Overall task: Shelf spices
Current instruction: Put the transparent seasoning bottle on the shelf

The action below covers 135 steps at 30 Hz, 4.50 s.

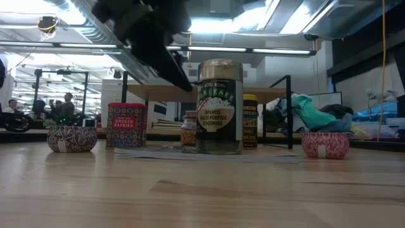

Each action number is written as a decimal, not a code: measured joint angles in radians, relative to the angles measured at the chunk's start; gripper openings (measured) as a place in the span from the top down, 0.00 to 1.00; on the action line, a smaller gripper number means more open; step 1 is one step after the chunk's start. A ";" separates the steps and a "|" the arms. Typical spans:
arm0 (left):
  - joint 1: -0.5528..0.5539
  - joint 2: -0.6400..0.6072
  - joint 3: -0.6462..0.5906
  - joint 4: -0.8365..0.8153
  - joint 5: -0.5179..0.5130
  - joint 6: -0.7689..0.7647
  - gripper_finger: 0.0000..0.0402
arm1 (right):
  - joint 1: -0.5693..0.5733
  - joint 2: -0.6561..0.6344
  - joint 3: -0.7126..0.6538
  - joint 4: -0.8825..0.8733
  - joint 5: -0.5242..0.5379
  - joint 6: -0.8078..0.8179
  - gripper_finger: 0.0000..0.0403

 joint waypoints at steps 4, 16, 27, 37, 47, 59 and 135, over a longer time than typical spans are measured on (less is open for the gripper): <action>0.006 0.064 -0.001 0.032 0.028 0.001 0.23 | 0.000 0.000 0.000 -0.026 -0.003 0.000 0.32; 0.010 0.152 -0.001 0.088 0.054 -0.025 0.23 | 0.000 0.000 0.000 -0.052 -0.003 -0.011 0.32; 0.015 0.153 -0.001 0.122 0.061 -0.014 0.24 | -0.003 0.000 0.000 -0.052 -0.001 -0.014 0.32; 0.015 0.167 -0.001 0.130 0.066 -0.018 0.36 | -0.003 0.000 0.000 -0.051 0.000 -0.014 0.32; 0.015 0.204 -0.001 0.141 0.061 -0.039 0.36 | -0.003 0.000 0.000 -0.051 0.000 -0.006 0.32; 0.021 0.215 -0.001 0.148 0.079 -0.018 0.46 | -0.003 0.000 0.000 -0.051 -0.002 -0.005 0.32; 0.815 -0.065 0.443 -0.511 0.111 0.314 0.59 | -0.002 0.001 0.001 -0.068 -0.039 -0.015 0.32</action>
